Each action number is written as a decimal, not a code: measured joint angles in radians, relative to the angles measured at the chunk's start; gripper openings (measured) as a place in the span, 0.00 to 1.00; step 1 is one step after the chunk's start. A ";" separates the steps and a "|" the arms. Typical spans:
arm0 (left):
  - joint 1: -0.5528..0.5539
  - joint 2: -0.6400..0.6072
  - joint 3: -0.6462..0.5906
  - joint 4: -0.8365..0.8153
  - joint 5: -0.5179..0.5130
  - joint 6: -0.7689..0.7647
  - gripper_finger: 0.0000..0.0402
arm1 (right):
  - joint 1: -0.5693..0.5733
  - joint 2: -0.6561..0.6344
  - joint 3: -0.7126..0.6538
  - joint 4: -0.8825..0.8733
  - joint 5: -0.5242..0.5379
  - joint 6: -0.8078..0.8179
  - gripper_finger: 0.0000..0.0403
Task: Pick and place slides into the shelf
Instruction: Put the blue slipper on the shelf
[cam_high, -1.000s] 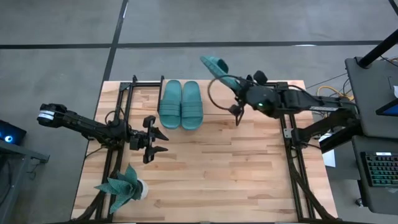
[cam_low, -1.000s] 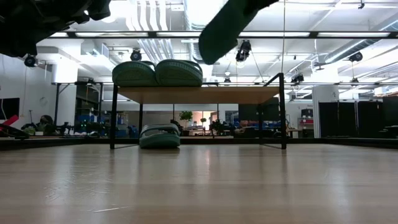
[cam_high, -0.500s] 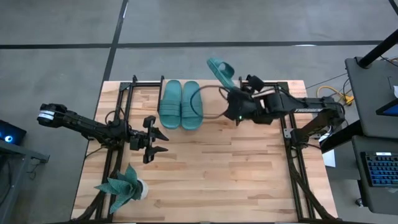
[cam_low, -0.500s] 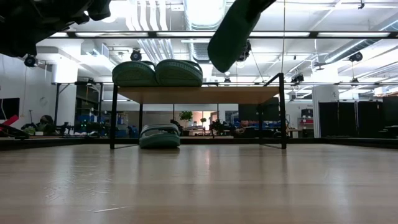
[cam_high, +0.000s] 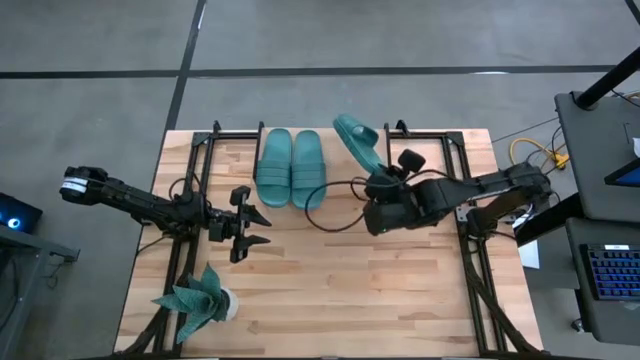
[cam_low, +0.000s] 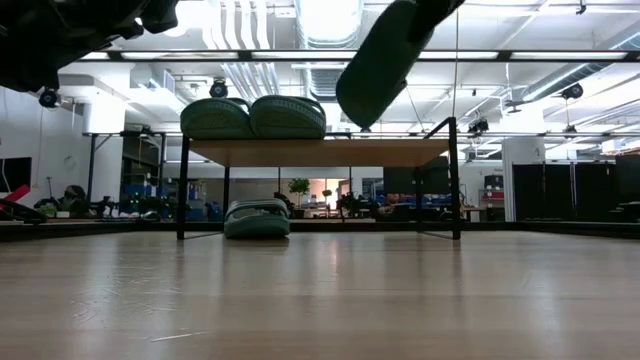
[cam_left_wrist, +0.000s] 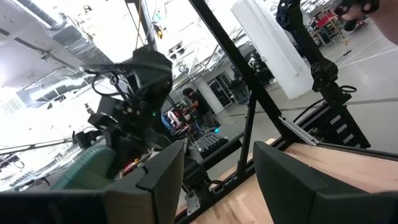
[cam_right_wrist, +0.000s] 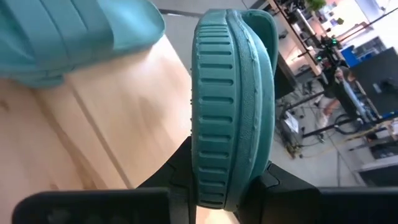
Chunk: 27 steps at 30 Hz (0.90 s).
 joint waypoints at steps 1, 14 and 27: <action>0.000 0.000 0.000 0.000 0.000 0.000 0.44 | 0.005 0.007 -0.005 -0.011 0.004 0.014 0.15; 0.000 0.000 -0.001 -0.002 0.000 0.000 0.44 | 0.042 0.110 -0.016 -0.119 0.051 0.062 0.15; 0.000 0.000 -0.001 -0.008 0.000 0.000 0.44 | 0.043 0.183 -0.019 -0.314 0.050 0.243 0.15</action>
